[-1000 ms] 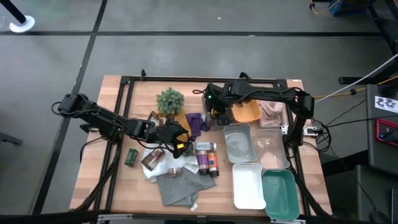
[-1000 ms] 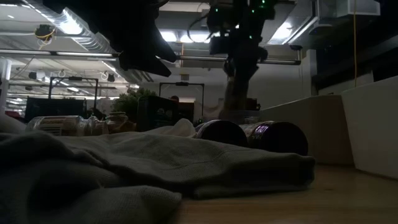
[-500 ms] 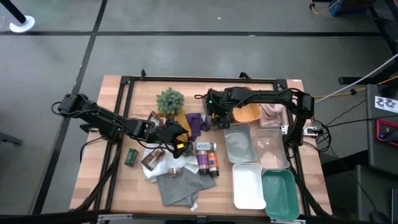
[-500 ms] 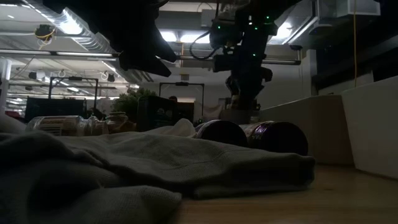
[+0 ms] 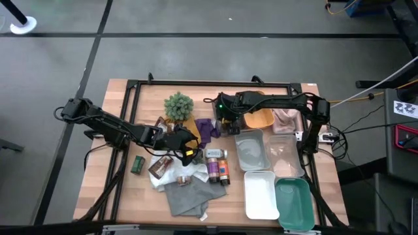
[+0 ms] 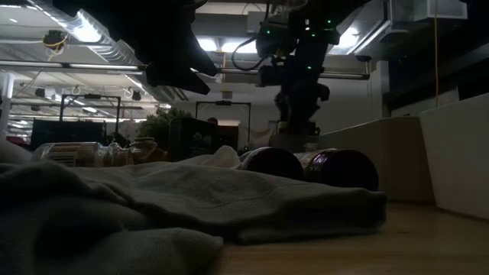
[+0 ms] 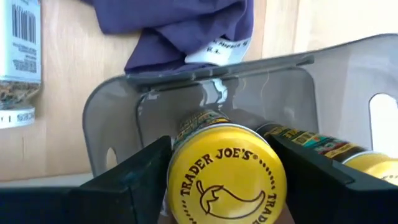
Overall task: Sort spices by type
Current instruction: Put the yellow seasoning bottle into the black bin
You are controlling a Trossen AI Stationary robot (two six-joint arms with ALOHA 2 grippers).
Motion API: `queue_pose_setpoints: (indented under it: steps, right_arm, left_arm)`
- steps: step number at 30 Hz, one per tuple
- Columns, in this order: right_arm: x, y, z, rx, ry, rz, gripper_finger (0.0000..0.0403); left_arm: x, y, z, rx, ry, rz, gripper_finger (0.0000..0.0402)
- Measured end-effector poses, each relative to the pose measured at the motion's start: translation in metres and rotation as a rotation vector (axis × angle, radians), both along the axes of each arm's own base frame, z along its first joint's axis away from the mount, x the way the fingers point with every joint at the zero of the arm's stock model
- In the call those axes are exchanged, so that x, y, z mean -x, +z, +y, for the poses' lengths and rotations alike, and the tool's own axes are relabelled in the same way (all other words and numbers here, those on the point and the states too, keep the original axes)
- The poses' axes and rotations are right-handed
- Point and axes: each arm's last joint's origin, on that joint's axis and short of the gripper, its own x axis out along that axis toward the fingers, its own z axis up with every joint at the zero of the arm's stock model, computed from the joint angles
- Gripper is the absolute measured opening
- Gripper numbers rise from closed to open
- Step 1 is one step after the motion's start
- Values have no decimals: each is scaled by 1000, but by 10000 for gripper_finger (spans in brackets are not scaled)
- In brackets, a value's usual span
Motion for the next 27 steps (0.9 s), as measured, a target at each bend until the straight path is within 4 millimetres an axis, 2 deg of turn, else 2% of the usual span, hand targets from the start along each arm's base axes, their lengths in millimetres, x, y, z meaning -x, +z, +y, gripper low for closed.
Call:
queue_pose_setpoints:
  steps: [27]
  right_arm:
    - [0, 0, 0, 3, -20, 2, 267]
  left_arm:
    - [2, 4, 1, 9, 6, -16, 263]
